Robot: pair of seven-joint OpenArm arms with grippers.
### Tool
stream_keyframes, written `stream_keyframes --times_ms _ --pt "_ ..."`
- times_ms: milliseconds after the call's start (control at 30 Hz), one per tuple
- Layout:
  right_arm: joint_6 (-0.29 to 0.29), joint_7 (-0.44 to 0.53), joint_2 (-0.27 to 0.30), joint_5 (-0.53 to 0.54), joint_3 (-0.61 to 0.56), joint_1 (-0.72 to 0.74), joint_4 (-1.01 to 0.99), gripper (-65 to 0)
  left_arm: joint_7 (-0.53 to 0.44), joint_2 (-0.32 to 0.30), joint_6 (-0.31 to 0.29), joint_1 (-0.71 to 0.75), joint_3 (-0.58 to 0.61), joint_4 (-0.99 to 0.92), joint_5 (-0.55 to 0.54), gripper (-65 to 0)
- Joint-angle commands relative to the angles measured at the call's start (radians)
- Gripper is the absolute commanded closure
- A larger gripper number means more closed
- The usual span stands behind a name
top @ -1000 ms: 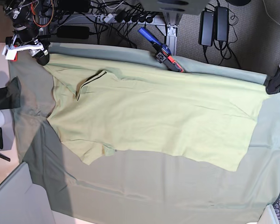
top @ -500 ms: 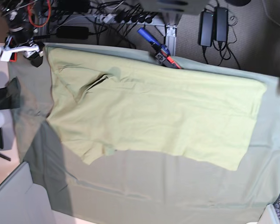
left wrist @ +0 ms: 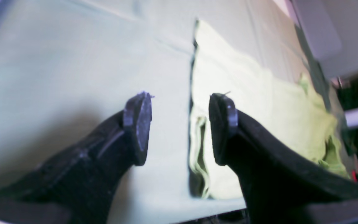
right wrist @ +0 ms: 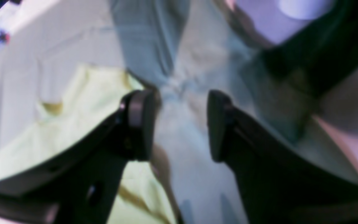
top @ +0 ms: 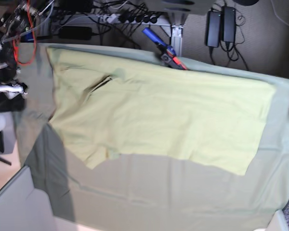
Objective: Fold the T-shirt properly
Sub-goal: 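Open both grippers and raise them off the shirt, then lower both grippers to the shirt's opposite long edge and grasp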
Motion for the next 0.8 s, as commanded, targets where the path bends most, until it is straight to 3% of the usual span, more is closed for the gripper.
stream_keyframes --times_ms 0,267,367,600,700,767 --pt "0.014 0.031 0.019 0.002 -0.021 0.049 -0.026 -27.6 -0.019 -0.023 -0.009 -0.022 0.012 0.018 -0.013 -33.1" --pt "0.013 0.190 0.020 -0.177 -0.260 0.342 -0.413 -27.8 -0.027 -0.024 -0.009 -0.080 0.085 0.018 0.049 -33.1" --pt "0.013 0.248 0.020 -0.235 -0.330 0.422 -0.541 -33.8 -0.042 -0.027 -0.009 -0.084 0.085 0.018 0.074 -33.1" --pt "0.013 0.269 0.019 -0.298 -0.455 0.509 -0.668 -35.2 -0.056 -0.026 -0.009 -0.084 0.085 0.018 0.093 -33.5" --pt "0.013 0.268 0.019 -0.301 -0.503 0.510 -0.668 -35.2 -0.092 -0.026 -0.009 -0.084 0.086 0.018 0.138 -40.2" --pt "0.013 0.266 0.019 -0.301 -0.521 0.510 -0.668 -35.1 -0.129 -0.026 -0.009 -0.084 0.086 0.018 0.166 -40.8"
